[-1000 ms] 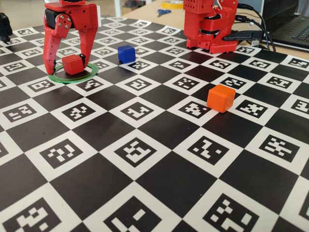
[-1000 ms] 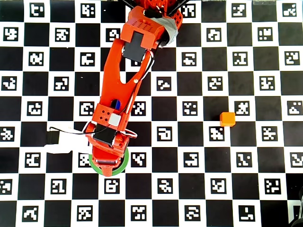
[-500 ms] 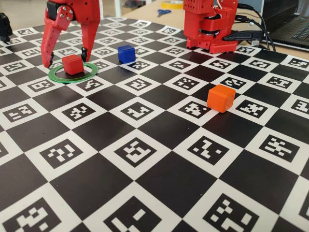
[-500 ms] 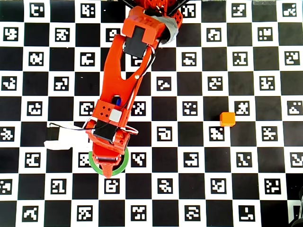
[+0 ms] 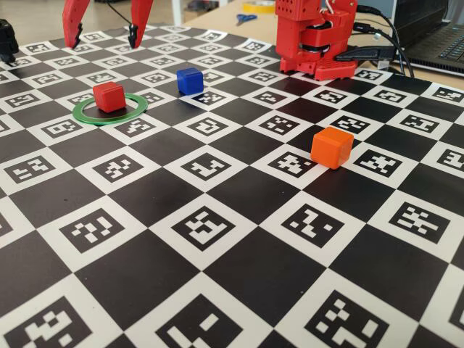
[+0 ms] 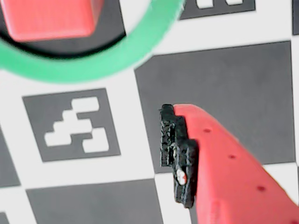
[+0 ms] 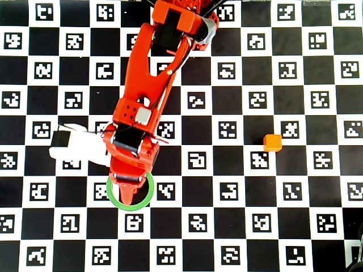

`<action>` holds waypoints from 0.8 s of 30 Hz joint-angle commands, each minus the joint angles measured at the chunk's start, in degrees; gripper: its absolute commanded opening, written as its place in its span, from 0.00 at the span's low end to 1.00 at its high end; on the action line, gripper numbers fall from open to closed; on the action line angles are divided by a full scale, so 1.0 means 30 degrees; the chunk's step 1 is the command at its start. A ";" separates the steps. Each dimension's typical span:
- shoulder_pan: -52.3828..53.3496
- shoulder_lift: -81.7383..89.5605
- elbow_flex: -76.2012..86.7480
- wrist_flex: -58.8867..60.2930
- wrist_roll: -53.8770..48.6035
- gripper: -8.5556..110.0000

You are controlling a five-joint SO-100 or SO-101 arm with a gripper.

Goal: Grab the red cube then put it in the green circle then put the blue cube on top and finally the orange cube on top

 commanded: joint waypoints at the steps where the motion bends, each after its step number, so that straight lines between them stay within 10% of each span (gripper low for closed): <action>1: 0.0205 0.3633 -0.0967 0.1113 0.0850 0.43; 24: 0.2139 1.0752 0.6094 0.3574 0.0732 0.43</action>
